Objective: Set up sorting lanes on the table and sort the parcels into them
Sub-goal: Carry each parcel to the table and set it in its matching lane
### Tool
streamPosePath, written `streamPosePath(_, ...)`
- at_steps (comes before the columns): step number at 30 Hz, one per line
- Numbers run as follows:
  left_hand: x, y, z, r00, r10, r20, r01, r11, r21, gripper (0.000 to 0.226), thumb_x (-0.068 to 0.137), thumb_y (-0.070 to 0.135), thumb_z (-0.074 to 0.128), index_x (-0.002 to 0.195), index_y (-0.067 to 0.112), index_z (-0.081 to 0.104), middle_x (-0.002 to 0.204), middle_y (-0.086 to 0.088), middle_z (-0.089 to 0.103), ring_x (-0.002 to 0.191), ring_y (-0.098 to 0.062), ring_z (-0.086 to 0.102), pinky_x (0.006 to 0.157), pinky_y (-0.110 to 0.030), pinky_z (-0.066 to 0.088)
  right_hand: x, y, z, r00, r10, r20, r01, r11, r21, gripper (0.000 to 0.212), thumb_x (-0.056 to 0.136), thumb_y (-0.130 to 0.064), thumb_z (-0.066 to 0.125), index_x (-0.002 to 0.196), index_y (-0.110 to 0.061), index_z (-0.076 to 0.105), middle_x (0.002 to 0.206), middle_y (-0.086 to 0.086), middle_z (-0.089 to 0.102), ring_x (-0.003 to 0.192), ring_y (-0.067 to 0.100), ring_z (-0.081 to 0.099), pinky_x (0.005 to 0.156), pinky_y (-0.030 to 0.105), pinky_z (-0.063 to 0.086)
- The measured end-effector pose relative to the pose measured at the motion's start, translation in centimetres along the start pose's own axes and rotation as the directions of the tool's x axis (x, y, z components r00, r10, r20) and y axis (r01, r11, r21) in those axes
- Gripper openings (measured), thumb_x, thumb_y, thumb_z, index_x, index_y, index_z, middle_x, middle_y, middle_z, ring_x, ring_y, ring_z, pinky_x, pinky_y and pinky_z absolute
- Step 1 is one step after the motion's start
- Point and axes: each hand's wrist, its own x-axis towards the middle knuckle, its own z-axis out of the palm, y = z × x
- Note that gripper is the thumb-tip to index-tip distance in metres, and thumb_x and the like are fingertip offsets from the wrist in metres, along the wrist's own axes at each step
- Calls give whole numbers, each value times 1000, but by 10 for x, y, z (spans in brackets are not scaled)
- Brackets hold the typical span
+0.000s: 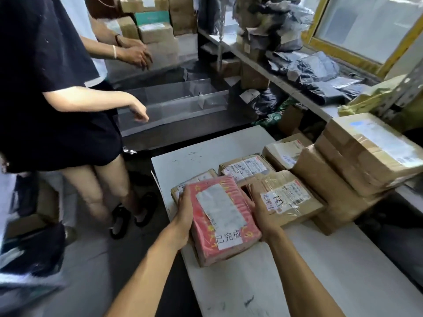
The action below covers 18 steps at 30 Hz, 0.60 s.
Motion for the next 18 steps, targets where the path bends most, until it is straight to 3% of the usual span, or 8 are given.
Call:
streamPosePath(2, 6, 4, 0, 999, -35, -18, 36, 999, 9, 85, 90, 81, 11, 127, 24, 63, 112, -5, 76, 87, -16, 75, 52, -21, 55, 1, 6, 4, 1000, 11, -11, -10, 997, 73, 90, 71, -92, 50, 147, -43, 49, 145, 5, 60, 130, 32, 60, 111, 56, 45)
streamPosePath(4, 7, 9, -2, 999, -50, 4, 50, 999, 13, 86, 92, 77, 9, 121, 21, 67, 100, -6, 78, 80, -18, 76, 50, -23, 56, -4, 3, 11, 999, 4, -32, -1, 994, 108, 60, 79, -90, 39, 127, -60, 61, 138, 3, 66, 125, 32, 64, 109, 55, 48)
streamPosePath(5, 8, 14, -2, 998, -58, 38, 57, 998, 12, 86, 93, 76, 8, 119, 20, 68, 99, -7, 78, 81, -20, 76, 56, -26, 57, -10, 0, 17, 1000, 3, -24, 0, 992, 125, 49, 86, -87, 30, 110, -66, 66, 129, 1, 72, 120, 33, 67, 106, 55, 50)
streamPosePath(7, 9, 25, -2, 992, -60, 106, 60, 998, 9, 88, 92, 77, 7, 116, 20, 70, 101, -9, 78, 88, -24, 76, 71, -35, 57, -17, 1, 26, 998, 21, -60, -12, 988, 157, 55, 93, -80, 15, 97, -68, 68, 112, -2, 78, 112, 35, 71, 101, 55, 54)
streamPosePath(8, 10, 29, -3, 990, -59, 127, 59, 998, 4, 87, 93, 76, 7, 114, 21, 70, 101, -10, 78, 89, -26, 75, 76, -38, 56, -21, 5, 31, 996, 24, -90, -9, 988, 157, 58, 91, -83, 15, 108, -65, 67, 112, 0, 78, 111, 35, 71, 101, 55, 54)
streamPosePath(11, 7, 41, -6, 976, -49, 212, 38, 998, 55, 85, 91, 78, 7, 115, 27, 70, 105, -10, 77, 93, -27, 75, 88, -45, 55, -25, 16, 43, 981, -7, -192, 44, 982, 185, 95, 75, -94, 25, 150, -39, 44, 133, 6, 69, 118, 32, 68, 107, 55, 50)
streamPosePath(14, 7, 48, -9, 939, -35, 341, -9, 992, 129, 81, 91, 78, 5, 116, 33, 67, 101, -3, 78, 90, -20, 76, 82, -40, 55, -38, 15, 62, 940, -74, -332, 147, 968, 202, 100, 67, -101, 37, 147, -42, 46, 134, 7, 68, 119, 33, 68, 109, 58, 47)
streamPosePath(18, -2, 65, -7, 863, -30, 505, -68, 982, 174, 78, 92, 77, 7, 121, 32, 65, 109, -6, 76, 93, -24, 75, 80, -41, 57, -66, 10, 92, 845, -95, -526, 273, 923, 271, 76, 88, -81, 23, 139, -35, 54, 128, 8, 72, 116, 33, 69, 106, 57, 49)
